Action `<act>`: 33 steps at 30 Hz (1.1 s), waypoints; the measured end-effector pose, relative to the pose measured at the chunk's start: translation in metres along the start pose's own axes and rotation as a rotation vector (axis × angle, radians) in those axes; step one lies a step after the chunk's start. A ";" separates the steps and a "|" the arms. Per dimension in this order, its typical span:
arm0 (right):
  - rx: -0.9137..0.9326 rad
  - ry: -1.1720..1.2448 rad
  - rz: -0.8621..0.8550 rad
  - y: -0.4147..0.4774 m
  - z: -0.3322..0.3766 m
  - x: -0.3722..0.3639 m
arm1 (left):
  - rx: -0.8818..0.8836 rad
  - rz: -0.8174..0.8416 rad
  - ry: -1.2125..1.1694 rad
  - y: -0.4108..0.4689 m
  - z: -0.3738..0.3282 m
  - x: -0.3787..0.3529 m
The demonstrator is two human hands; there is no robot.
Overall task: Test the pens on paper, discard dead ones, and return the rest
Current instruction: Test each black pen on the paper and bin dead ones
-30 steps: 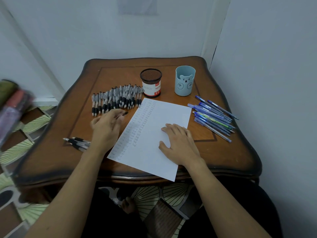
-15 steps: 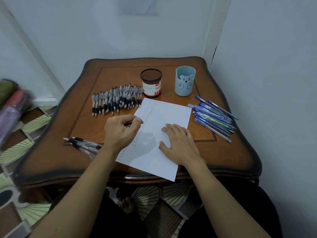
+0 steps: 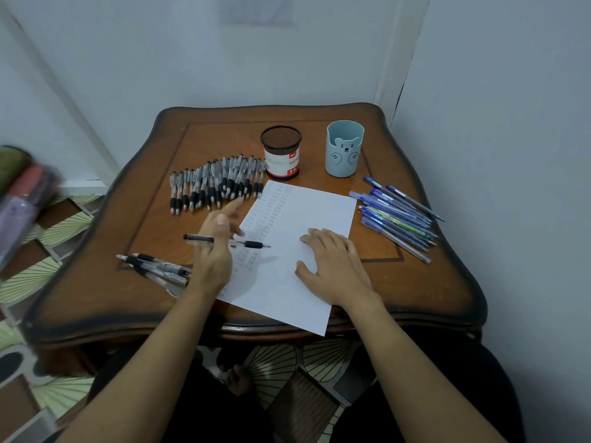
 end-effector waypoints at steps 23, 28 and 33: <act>-0.004 0.007 0.007 0.000 0.001 0.001 | 0.179 0.006 0.120 -0.004 0.013 0.007; -0.004 0.008 0.005 0.000 0.000 0.001 | 0.116 0.037 0.171 -0.005 0.002 0.002; -0.001 0.004 0.004 0.000 0.000 0.000 | 0.102 0.051 0.193 -0.004 0.001 0.001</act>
Point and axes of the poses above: each hand's wrist, its own y-axis towards the middle knuckle, its own x-axis out of the back of the hand, z = x × y, the point moved 2 cm from there along y, towards the middle knuckle, and after that the axes turned 7 degrees about -x, right-handed, at the moved point
